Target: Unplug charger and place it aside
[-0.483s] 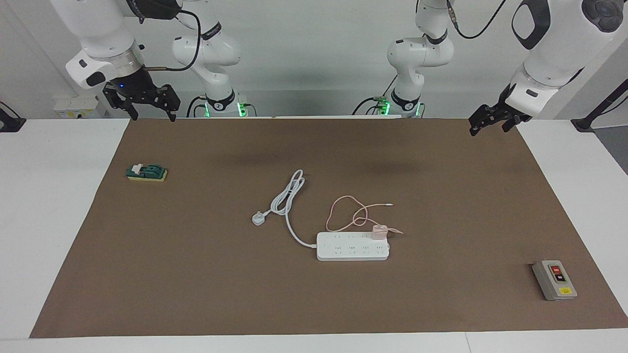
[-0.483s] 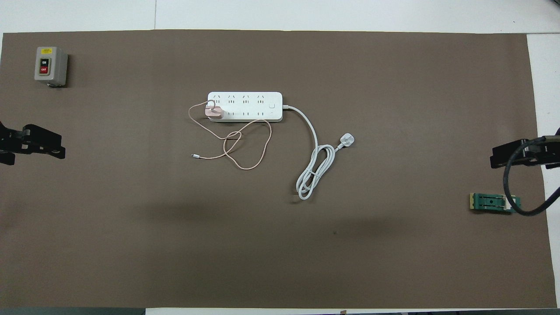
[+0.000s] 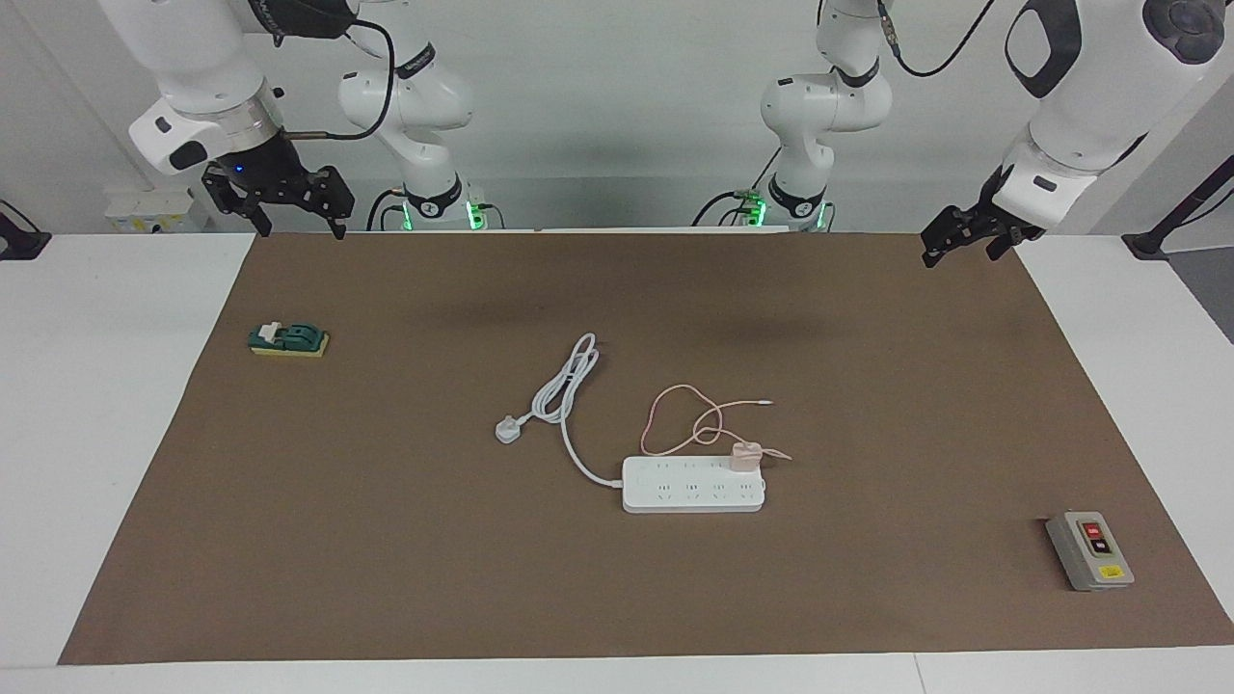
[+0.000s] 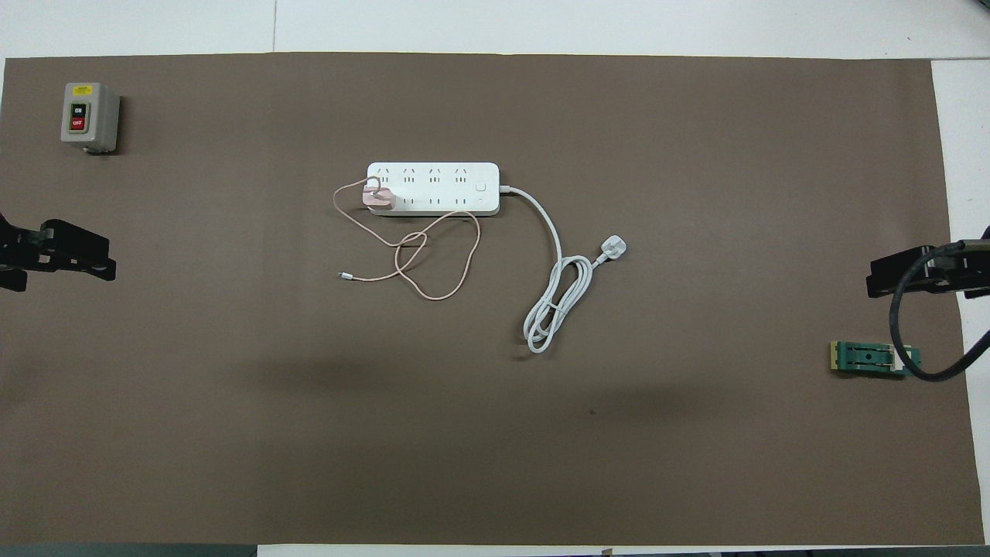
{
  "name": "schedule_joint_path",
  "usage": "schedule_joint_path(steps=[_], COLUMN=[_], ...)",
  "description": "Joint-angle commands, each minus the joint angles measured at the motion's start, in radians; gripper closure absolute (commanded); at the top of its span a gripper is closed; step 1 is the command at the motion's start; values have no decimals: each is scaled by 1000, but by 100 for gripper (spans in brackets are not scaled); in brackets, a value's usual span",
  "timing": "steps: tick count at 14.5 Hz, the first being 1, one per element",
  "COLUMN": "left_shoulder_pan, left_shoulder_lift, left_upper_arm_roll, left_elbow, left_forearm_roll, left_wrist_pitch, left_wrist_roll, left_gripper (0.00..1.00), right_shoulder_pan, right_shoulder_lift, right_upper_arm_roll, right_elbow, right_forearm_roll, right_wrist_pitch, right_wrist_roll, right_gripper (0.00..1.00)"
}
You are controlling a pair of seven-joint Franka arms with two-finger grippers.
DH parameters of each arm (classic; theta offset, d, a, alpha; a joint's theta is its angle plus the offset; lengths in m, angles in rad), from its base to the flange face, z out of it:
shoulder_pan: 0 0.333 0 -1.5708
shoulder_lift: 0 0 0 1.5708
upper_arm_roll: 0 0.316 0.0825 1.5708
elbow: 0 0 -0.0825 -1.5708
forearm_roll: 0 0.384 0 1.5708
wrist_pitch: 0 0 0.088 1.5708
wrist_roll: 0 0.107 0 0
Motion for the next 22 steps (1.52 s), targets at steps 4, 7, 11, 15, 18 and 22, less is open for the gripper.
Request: schedule_joint_path(steps=[4,7,11,15,18,22], left_shoulder_pan=[-4,-4,-4,-23,-33,-77], left_shoulder_lift=[15,15,15,62,139,280], left_upper_arm_roll=[7,7,-7,-42,-62,-57], left_elbow=[18,18,10,24,80,237], left_forearm_roll=[5,5,3,3,5,2], left_wrist_pitch=[6,-7,25,21,19,10], left_wrist_roll=[4,-10,-161,-327,-491,-739], left_gripper=[0,0,0,0,0,0], right_shoulder_pan=[-11,-11,-11,-11,-14,-13], right_shoulder_lift=[-10,-10,-10,-10,-10,-16], right_upper_arm_roll=[7,7,7,7,5,7], right_elbow=[-10,-10,-10,-10,-11,-11], right_forearm_roll=[-8,-8,-8,-8,-8,-6], right_wrist_pitch=[-2,-2,-2,-2,-5,-50], right_wrist_roll=[-5,-5,-5,-7,-7,-11], right_gripper=[0,0,0,0,0,0])
